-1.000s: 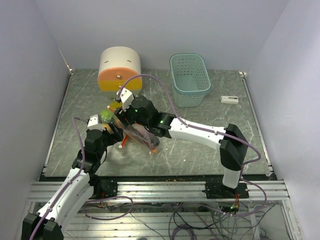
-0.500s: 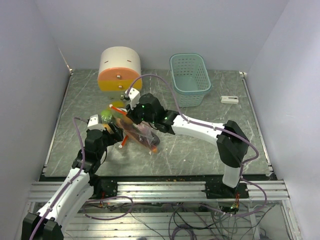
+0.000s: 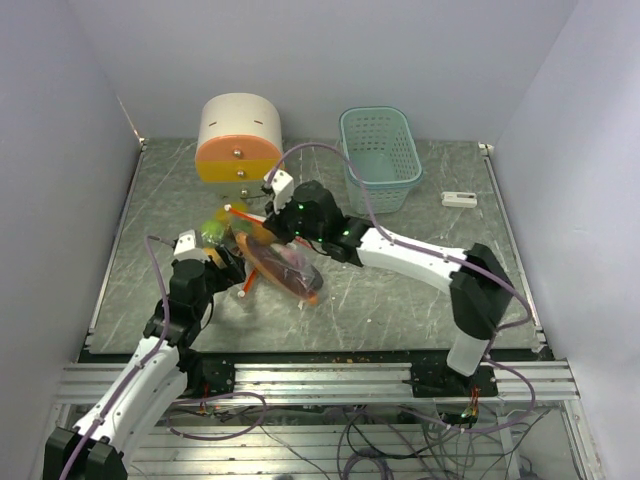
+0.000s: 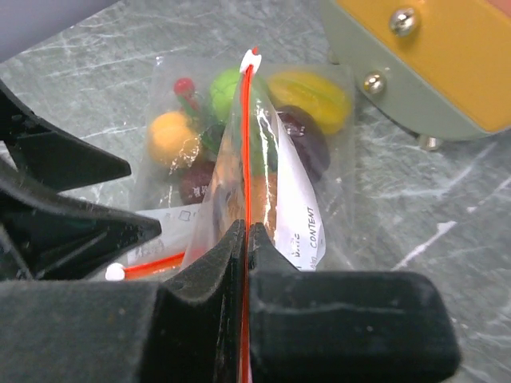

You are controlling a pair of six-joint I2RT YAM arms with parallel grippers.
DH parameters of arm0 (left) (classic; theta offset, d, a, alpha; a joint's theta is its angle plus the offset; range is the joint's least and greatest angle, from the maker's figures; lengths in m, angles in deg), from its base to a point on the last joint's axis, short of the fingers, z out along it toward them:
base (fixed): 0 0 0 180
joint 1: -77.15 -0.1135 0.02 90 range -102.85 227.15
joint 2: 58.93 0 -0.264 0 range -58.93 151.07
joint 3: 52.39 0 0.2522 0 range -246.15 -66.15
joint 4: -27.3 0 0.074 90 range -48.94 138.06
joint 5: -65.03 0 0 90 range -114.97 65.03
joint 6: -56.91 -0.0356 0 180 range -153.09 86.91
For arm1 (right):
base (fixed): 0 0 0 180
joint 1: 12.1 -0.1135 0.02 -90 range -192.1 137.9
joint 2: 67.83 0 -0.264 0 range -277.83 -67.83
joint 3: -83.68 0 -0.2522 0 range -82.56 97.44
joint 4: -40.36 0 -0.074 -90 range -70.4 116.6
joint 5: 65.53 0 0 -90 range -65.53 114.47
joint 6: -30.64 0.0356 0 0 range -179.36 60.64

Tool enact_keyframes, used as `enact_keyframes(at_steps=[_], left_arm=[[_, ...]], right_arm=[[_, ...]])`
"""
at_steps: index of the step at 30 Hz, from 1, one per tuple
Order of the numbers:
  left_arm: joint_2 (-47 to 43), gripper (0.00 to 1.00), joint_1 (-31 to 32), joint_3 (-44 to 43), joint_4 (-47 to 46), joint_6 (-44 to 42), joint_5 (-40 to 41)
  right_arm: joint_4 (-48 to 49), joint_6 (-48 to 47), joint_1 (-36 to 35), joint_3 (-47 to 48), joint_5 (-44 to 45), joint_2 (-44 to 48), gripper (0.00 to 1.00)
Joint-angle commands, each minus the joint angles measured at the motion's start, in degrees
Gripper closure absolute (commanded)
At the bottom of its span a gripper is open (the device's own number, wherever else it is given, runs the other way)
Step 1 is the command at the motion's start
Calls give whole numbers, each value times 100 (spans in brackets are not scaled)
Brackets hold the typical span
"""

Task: Open the zip-top bag and remove the fake food
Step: Pick up the zipper food storage bag at the center of the board.

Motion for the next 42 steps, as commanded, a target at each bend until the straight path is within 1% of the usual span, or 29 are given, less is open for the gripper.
enact_keyframes(at_steps=[1,3,7,10,12,13,16,17,19,21,24,26,27,30,33,37,42], left_arm=[[-292,3,-12,23,288,134,341],[-527,4,-12,50,352,90,325],[-1146,4,-12,183,302,-105,-49],[-1434,3,-12,276,-197,-472,-727],[-1362,2,-12,272,-843,-705,-1403],[-1236,2,-12,245,-1324,-768,-1727],[-532,2,-12,451,-3088,-519,-2588],[-229,2,-12,452,-3526,-467,-2829],[380,0,-12,403,-4312,-465,-3181],[933,1,-12,351,-5028,-491,-3610],[1281,1,-11,435,-6025,-563,-3988],[1194,1,-12,507,-6225,-823,-3952],[1096,1,-12,500,-6121,-1010,-3925],[749,1,-12,409,-5426,-1510,-3859],[751,0,-12,444,-5806,-1487,-4089],[1325,2,-12,201,-6166,-1488,-4533],[2103,4,-12,7,-7176,-1164,-5139]], right_arm=[[145,-309,114,-484,-114,976,100],[161,-456,162,-773,-277,1333,100],[12,-701,255,-1229,-450,2006,100],[-166,-931,294,-1420,-560,2441,100],[-360,-1095,309,-1418,-549,2672,100],[-474,-1165,339,-1382,-528,2777,100],[-741,-1331,472,-1216,-526,3038,100],[-813,-1366,534,-1152,-545,3119,100],[-995,-1432,649,-1019,-624,3200,100],[-1139,-1474,737,-924,-699,3291,100],[-1160,-1464,831,-960,-865,3440,100],[-1188,-1444,892,-1026,-983,3528,100],[-1211,-1435,915,-1061,-1035,3581,100],[-1251,-1441,963,-1186,-1232,3742,100],[-1351,-1465,981,-1278,-1434,3888,100],[-1500,-1509,987,-1380,-1718,4081,100],[-1661,-1569,996,-1530,-2095,4166,100]])
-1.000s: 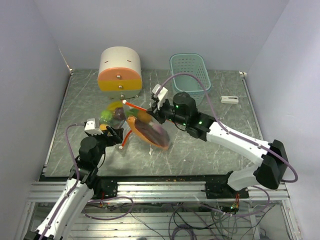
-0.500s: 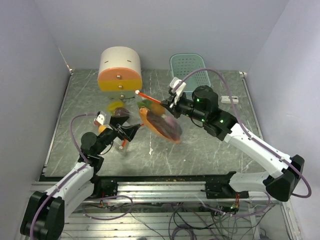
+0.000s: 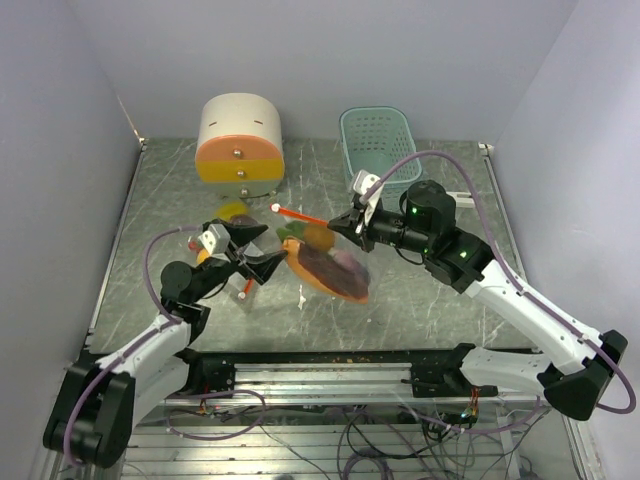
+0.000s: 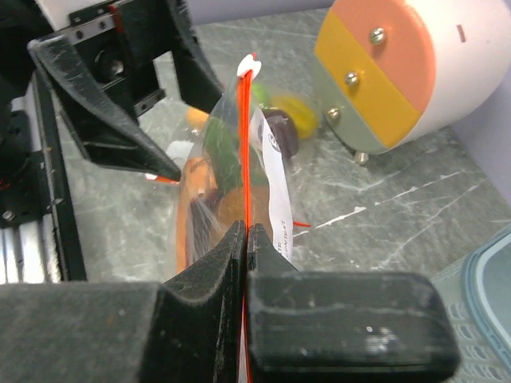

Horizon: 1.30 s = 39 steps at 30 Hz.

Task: Open the zip-top bag and remove the fake food
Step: Pick up the zipper food storage bag at the center of the board.

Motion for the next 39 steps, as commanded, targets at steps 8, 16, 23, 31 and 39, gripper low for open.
enact_keyframes(at_steps=[8,16,23,31,39], left_arm=[[553,8,-12,-392,-1679,338,-1133],[1025,44,-12,-407,-2392,791,-1696],[1290,89,-13,-405,-2826,1053,-1817],[771,85,-12,-267,-2041,687,-1439],[619,69,-18,-311,-1519,488,-1313]], right_arm=[[-293,-247,43,-77,-825,109,100],[-187,-184,43,-3,-927,35,100],[-139,-155,44,80,-939,-128,100],[64,-7,41,186,-798,-298,100],[339,199,41,404,-824,-393,100]])
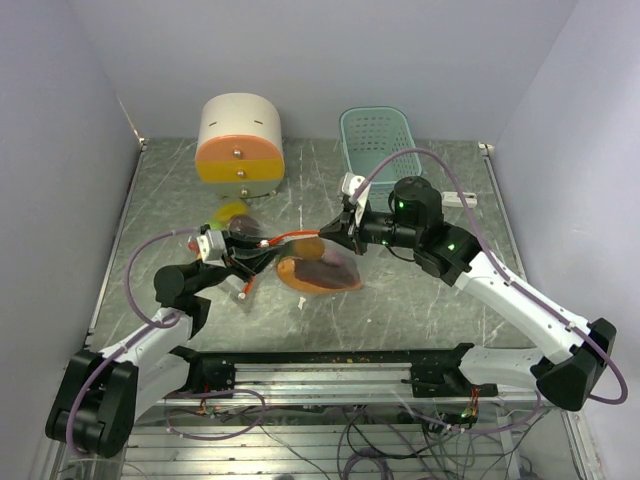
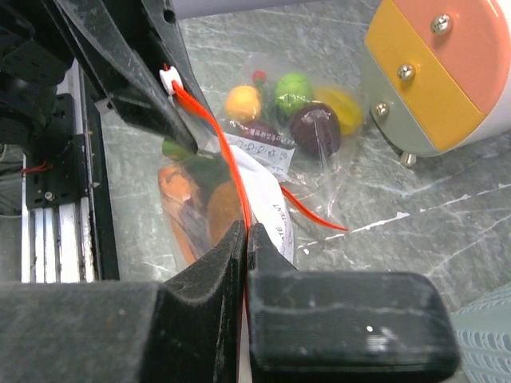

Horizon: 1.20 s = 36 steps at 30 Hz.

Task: Open the zip-top bag and remove the fake food
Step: Pick up the zipper food storage bag at the center of the board, then unzip the zipper food storage bag at the center of the board.

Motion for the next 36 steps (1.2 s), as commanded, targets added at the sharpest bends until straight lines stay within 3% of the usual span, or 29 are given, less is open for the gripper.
enact_keyframes(at_steps=[1,2,6,8,15,19,23,27,32,33,36], left_arm=[[167,59,-12,-43,-3,-56,-17],[237,50,-12,-47,-84,-6,-37],[442,31,-12,-28,-400,109,-75],[464,31,-16,-38,-354,98,-80],[136,53,-21,-4,88,-145,171],[-132,72,-21,-6,459,-272,292],[-309,75,-21,35,713,-422,498],[-310,91,-21,32,768,-470,534],[-62,93,-21,-166,1424,-794,622],[20,93,-21,-211,1534,-881,594],[379,93,-21,-265,1395,-935,367]], right_arm=[[435,147,16,428,-77,-85,100],[428,154,21,465,-107,-93,100],[438,172,20,520,-185,-79,100],[431,173,19,519,-180,-61,100],[394,165,22,391,-187,35,100],[357,147,21,264,-151,48,100],[283,121,22,133,-39,-23,100],[306,150,17,34,20,-123,100],[485,321,22,-41,-37,-338,100],[533,401,22,-51,-118,-383,98],[664,502,18,-31,-408,-540,73]])
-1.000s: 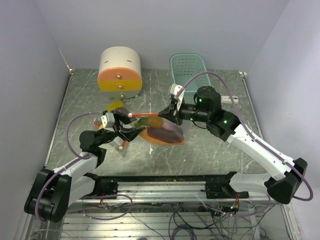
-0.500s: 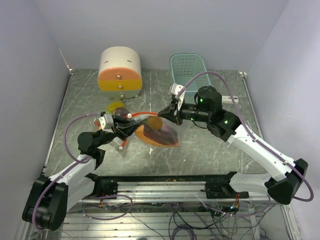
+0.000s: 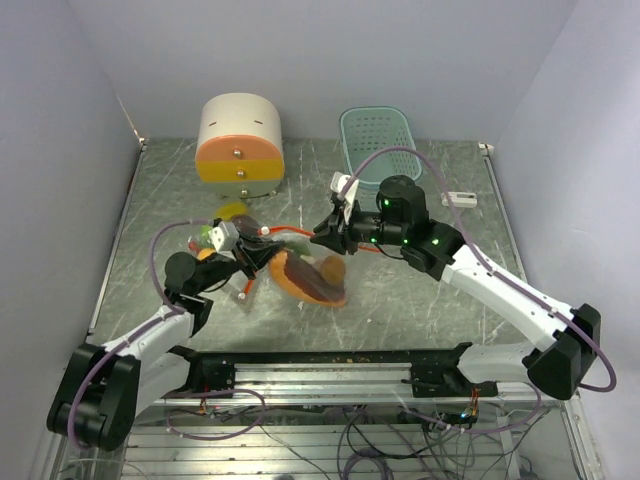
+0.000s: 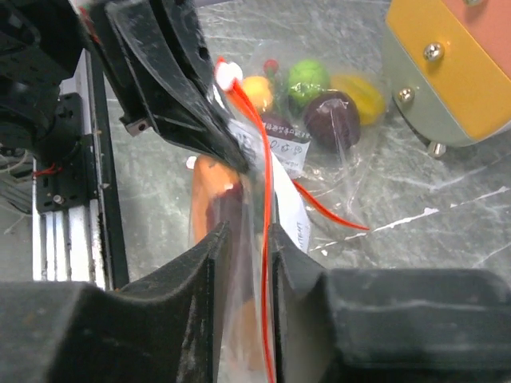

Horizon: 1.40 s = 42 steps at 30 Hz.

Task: Open the zip-top bag and remove the fake food
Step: Unzip the zipper food storage bag at the center of the board.

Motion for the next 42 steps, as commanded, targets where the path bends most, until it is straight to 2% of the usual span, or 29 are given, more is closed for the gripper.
enact_keyframes(at_steps=[1,4,7,13,20,30,35,42], left_arm=[[449,93,-21,-260,21,-288,-244],[743,93,-21,-298,-225,-251,-503],[845,93,-29,-273,-283,-284,-437],[676,93,-29,-207,-261,-303,-438],[289,93,-29,-180,107,-442,-465],[326,93,-29,-129,-109,-345,-530],[325,93,-30,-140,-73,-358,-518],[245,93,-29,-118,-48,-369,-492]], right_arm=[[529,249,8,-2,-411,-207,65],[815,366,0,84,-589,-359,50],[897,394,-17,286,-949,-582,47],[694,259,-248,975,-1064,-1341,47],[955,388,-387,1477,-1281,-2129,48],[813,281,-381,1833,-1318,-2351,55],[814,322,-377,1917,-1418,-2429,63],[732,281,-374,1944,-1442,-2533,61]])
